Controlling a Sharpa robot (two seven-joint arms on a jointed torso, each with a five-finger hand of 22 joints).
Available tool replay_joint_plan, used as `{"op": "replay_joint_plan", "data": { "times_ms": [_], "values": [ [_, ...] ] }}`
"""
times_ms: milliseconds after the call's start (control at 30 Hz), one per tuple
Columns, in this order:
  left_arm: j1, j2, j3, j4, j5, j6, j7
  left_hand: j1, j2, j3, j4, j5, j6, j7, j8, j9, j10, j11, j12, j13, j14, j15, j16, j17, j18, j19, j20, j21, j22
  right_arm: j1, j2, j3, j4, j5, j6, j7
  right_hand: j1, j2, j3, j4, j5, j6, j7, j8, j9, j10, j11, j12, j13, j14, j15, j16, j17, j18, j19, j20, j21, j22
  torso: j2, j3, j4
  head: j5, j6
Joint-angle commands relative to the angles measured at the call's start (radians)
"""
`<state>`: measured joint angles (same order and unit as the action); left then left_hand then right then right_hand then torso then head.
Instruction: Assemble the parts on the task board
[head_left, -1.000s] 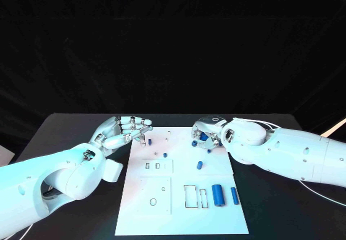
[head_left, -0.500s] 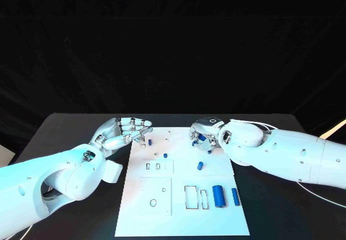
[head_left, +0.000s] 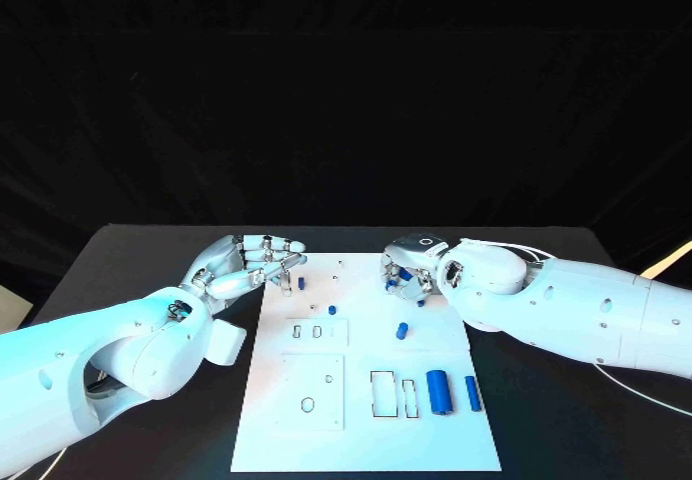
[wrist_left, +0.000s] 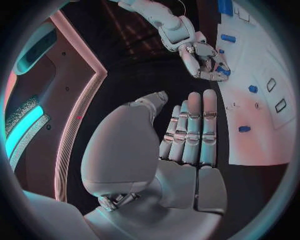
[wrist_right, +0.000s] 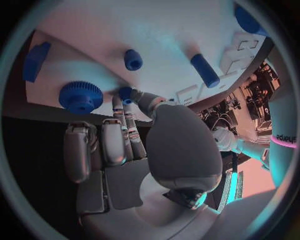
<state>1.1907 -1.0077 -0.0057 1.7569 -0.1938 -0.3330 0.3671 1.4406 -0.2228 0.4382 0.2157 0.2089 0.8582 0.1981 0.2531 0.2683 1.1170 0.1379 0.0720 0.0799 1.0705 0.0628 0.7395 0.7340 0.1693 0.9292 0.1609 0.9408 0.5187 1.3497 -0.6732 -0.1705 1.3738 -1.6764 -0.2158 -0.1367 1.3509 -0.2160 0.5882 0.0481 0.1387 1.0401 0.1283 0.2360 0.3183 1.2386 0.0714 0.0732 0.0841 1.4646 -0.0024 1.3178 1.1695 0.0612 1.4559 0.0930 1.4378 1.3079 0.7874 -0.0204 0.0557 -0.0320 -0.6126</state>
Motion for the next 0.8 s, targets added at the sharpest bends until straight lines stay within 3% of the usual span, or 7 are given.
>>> {"op": "replay_joint_plan", "data": {
  "times_ms": [33, 233, 533, 800],
  "values": [
    [0.002, 0.000, 0.001, 0.001, -0.004, 0.025, 0.000, -0.006, 0.007, 0.008, 0.000, -0.001, -0.002, 0.004, -0.007, 0.002, -0.005, 0.001, -0.005, 0.002, -0.003, 0.003, 0.004, 0.001, 0.014, -0.009, -0.001, 0.005, 0.002, -0.004, -0.003, -0.002, 0.001, -0.034, 0.004, -0.021, 0.025, 0.009, 0.012, -0.004, -0.003, 0.004, 0.001, 0.003, 0.003, 0.012, -0.005, 0.000, 0.003, 0.038, -0.008, 0.005, -0.001, -0.017, 0.006, 0.000, 0.004, 0.064, 0.001, 0.0005, -0.0013, 0.002, 0.002],
    [0.002, -0.001, 0.001, 0.000, -0.003, 0.027, -0.001, -0.006, 0.008, 0.009, -0.001, -0.001, -0.002, 0.004, -0.007, 0.002, -0.005, 0.000, -0.005, 0.002, -0.003, 0.003, 0.005, 0.002, 0.014, -0.009, -0.001, 0.006, 0.002, -0.004, -0.007, -0.002, 0.016, -0.053, -0.052, -0.036, 0.048, 0.017, 0.041, -0.033, -0.006, 0.011, 0.002, 0.012, 0.019, 0.030, -0.007, 0.000, 0.008, 0.036, -0.010, 0.007, -0.006, -0.019, 0.009, -0.003, 0.012, 0.076, 0.003, 0.0009, -0.0011, 0.002, 0.005],
    [0.002, -0.001, 0.001, -0.002, -0.001, 0.028, -0.001, -0.006, 0.008, 0.009, -0.001, -0.001, -0.002, 0.004, -0.007, 0.002, -0.005, 0.000, -0.005, 0.002, -0.003, 0.003, 0.005, 0.002, 0.014, -0.009, -0.001, 0.006, 0.002, 0.008, -0.002, 0.001, 0.047, -0.081, -0.131, -0.080, 0.047, 0.020, 0.050, -0.047, -0.006, 0.027, -0.002, 0.026, 0.036, 0.053, -0.013, 0.004, 0.018, 0.035, -0.015, 0.007, -0.016, -0.027, 0.031, -0.006, 0.039, 0.117, 0.003, -0.0009, -0.0006, 0.003, 0.016],
    [0.002, 0.002, 0.001, -0.005, 0.001, 0.029, 0.001, -0.005, 0.010, 0.011, -0.001, -0.002, -0.002, 0.004, -0.007, 0.002, -0.006, 0.000, -0.005, 0.002, -0.005, 0.003, 0.006, 0.002, 0.014, -0.011, -0.001, 0.008, 0.004, 0.016, 0.048, 0.003, 0.024, -0.095, -0.187, -0.132, 0.044, 0.018, 0.051, -0.048, -0.005, 0.027, -0.001, 0.027, 0.038, 0.052, -0.013, 0.002, 0.019, 0.035, -0.015, 0.008, -0.016, -0.029, 0.034, -0.006, 0.043, 0.124, 0.006, -0.0005, 0.0030, 0.002, 0.020]
  ]
}}
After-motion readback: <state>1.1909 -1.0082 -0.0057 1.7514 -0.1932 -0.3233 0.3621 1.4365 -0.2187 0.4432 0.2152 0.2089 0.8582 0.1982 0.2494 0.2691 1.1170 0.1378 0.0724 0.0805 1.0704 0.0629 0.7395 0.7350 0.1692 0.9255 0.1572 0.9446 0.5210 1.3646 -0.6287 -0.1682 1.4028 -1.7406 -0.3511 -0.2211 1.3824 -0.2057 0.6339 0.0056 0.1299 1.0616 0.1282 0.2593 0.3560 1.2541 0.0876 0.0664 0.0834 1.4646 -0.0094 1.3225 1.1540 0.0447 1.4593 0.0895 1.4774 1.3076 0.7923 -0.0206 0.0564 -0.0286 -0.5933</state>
